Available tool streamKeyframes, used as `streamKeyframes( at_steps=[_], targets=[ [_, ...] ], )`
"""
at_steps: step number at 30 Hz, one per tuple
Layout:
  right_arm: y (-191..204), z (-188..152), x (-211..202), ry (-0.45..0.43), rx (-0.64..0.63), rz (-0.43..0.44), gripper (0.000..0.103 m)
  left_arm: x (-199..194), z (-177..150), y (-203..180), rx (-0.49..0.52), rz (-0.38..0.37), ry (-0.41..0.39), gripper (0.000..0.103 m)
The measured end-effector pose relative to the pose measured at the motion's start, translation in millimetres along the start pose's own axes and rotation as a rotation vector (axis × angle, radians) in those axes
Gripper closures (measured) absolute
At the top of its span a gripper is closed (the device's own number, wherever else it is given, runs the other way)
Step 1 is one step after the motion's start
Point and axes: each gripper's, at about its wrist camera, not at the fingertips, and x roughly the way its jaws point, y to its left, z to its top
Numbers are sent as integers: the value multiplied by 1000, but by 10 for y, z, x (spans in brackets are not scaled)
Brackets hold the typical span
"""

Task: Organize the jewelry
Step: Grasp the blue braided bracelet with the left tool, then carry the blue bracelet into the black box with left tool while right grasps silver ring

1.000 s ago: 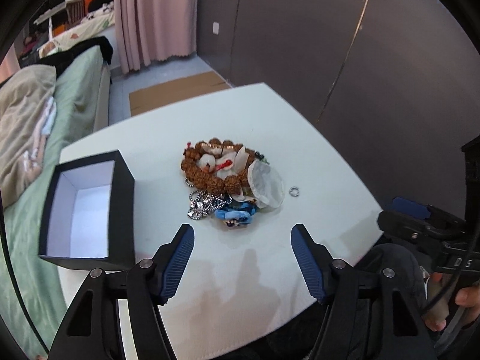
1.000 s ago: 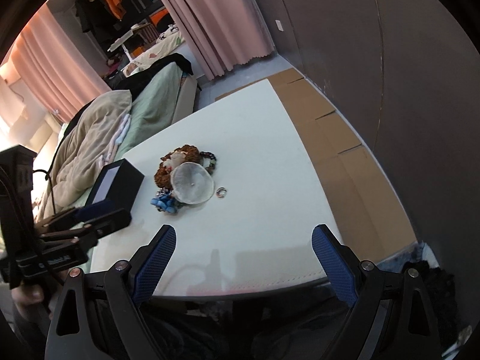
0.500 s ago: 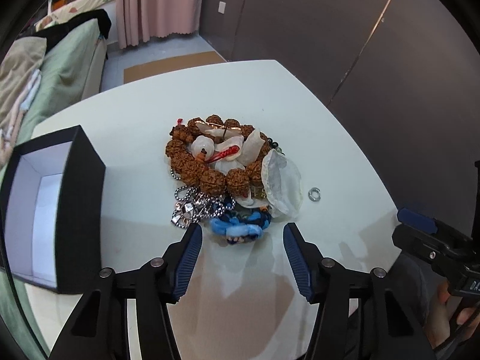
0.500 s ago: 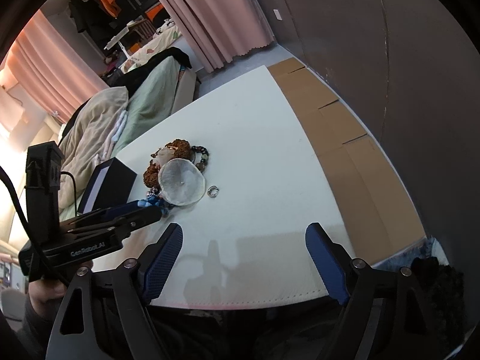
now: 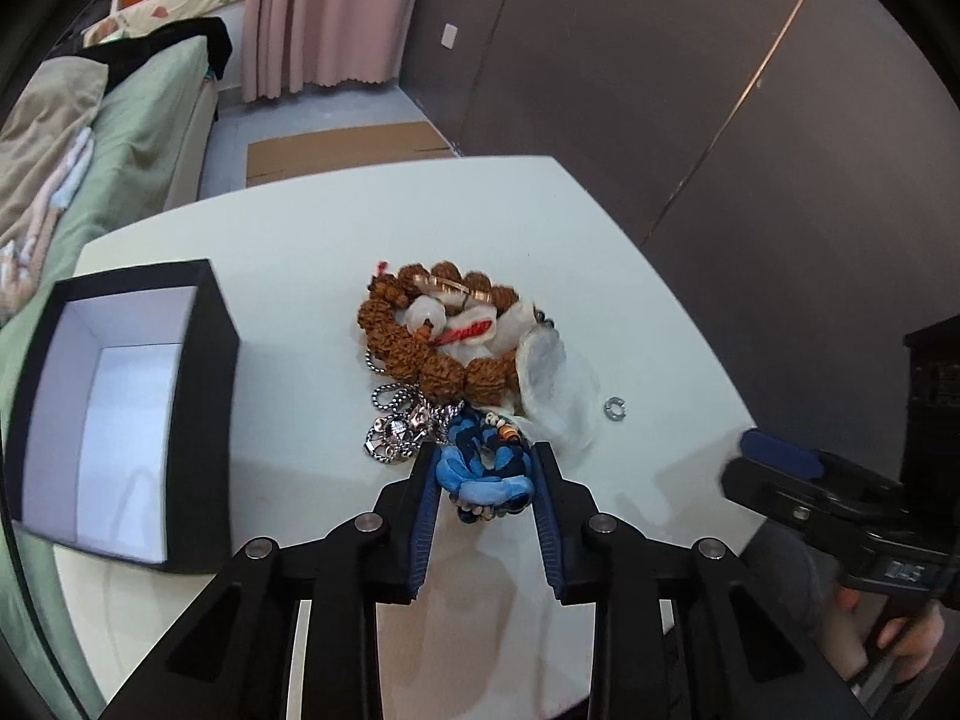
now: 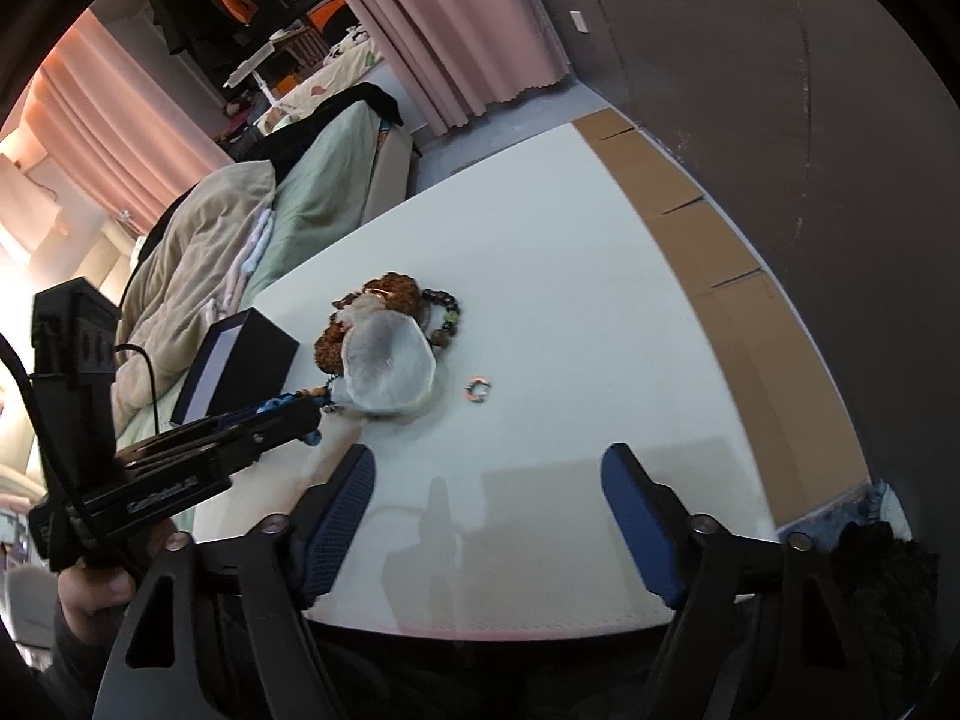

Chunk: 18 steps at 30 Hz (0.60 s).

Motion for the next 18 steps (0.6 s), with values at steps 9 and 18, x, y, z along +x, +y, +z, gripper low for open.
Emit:
streamKeyframes(
  at_steps=[9, 18],
  targets=[
    [153, 83, 186, 53, -20, 28, 31, -369, -1, 108, -26, 6, -55, 73],
    [222, 230, 400, 94, -95, -79, 65, -719, 70, 303, -74, 32, -117, 73]
  ],
)
